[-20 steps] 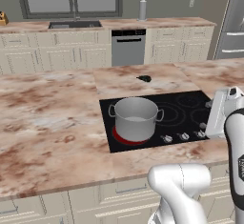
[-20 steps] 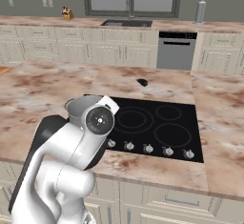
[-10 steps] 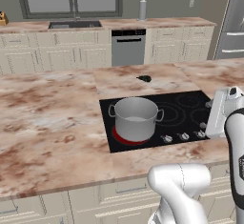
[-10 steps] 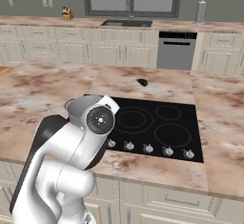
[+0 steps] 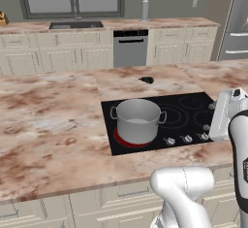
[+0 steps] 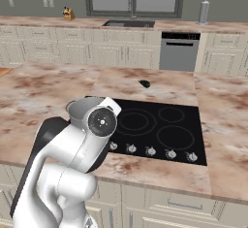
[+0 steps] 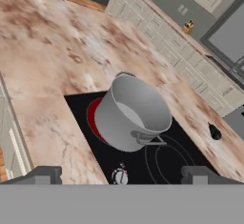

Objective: Turn on the burner for the pot on the stove. Wait thirty seconds for the pot to heat up. Then add the eggplant to the pot.

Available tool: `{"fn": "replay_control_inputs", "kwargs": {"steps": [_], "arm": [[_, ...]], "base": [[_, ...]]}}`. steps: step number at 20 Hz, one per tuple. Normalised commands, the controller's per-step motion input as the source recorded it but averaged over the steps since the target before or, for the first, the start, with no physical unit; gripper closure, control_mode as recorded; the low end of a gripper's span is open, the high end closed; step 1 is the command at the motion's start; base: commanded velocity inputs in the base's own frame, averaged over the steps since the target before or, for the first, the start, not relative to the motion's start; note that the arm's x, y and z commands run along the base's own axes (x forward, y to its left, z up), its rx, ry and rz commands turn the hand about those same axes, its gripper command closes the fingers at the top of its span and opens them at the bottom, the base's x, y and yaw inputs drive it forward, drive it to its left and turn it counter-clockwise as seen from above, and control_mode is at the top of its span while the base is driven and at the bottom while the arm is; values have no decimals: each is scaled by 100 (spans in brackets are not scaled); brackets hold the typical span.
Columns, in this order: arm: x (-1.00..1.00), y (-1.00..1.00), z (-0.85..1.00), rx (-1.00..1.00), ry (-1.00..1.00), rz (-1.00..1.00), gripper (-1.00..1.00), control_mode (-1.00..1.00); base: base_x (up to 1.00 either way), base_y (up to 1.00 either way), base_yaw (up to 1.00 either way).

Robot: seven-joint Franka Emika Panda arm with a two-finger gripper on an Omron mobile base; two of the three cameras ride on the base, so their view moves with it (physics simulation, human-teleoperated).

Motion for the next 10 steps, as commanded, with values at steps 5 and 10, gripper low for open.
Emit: {"fn": "replay_control_inputs", "kwargs": {"steps": [5,10], "arm": [[0,0,0,0,0,0,-100,-100],[0,0,0,0,0,0,-100,-100]], "base": [[0,0,0],[0,0,0]]}}
